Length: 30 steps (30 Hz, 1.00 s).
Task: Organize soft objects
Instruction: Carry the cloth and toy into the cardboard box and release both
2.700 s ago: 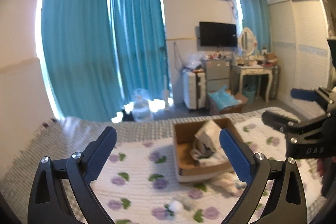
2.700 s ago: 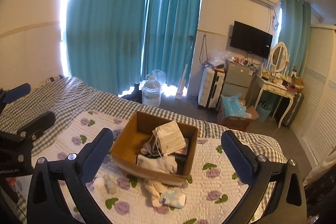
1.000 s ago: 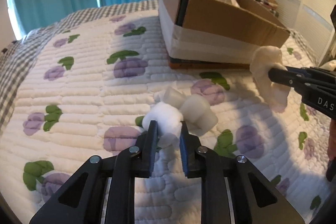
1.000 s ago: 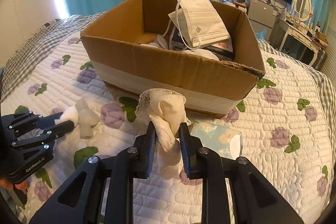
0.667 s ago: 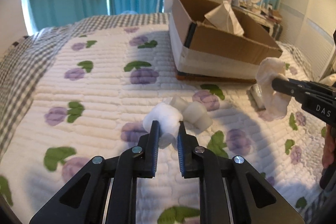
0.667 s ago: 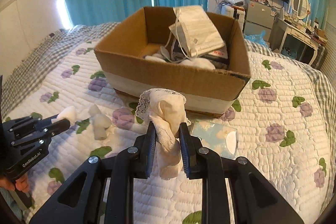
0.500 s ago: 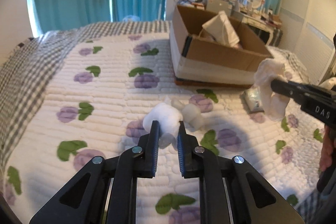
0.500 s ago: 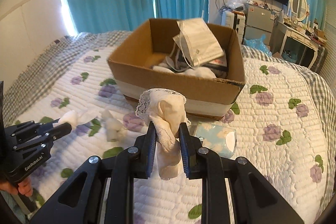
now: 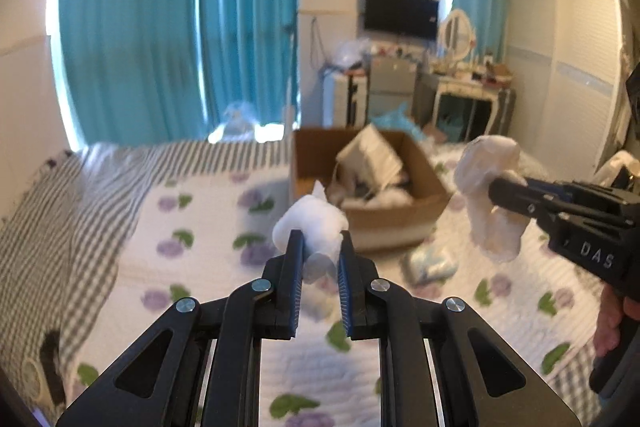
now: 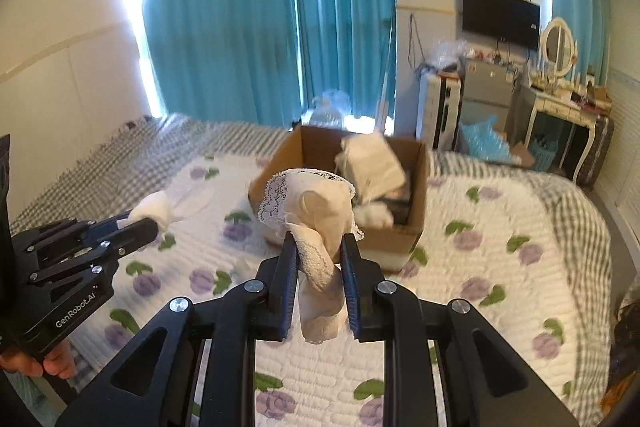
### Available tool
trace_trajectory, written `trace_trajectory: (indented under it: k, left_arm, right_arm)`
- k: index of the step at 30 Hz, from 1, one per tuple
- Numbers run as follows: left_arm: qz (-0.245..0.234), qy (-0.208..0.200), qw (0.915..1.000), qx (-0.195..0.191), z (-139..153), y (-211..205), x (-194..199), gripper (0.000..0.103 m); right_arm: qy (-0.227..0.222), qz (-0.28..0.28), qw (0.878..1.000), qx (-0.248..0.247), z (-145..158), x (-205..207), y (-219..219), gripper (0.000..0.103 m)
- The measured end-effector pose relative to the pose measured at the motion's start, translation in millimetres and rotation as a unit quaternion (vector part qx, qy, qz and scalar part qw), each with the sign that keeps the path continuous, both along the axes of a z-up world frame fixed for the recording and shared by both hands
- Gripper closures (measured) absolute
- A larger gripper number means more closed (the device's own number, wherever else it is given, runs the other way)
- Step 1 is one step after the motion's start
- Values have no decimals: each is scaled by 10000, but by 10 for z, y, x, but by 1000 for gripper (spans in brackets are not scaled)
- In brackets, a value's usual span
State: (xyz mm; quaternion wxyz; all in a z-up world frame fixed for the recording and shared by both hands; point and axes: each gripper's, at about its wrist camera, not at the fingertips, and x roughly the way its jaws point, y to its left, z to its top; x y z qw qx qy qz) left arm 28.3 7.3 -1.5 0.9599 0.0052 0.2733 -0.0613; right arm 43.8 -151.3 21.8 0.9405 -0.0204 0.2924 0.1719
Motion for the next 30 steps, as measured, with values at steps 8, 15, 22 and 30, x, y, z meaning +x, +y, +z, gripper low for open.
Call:
trace_trajectory:
  k: [8,15,22,30]
  left_arm:
    - [-183,-510,9983,227,422,-244,338,88]
    - [-253,-468,9985,117,392,-293,892,87]
    - [-373,-231,9989,149,35,-363,1505,85]
    - [-403,133,9986,331,-428,-486,1944,80]
  right_arm:
    - [-402,-42,9992,9,429,245,-75,83]
    - [-280,-72,9995,124,389,800,-149,83]
    - [180,-134,9997,121,-7,1575,-213,83]
    - [648,-106,9977,156,-638,2070,-173,83]
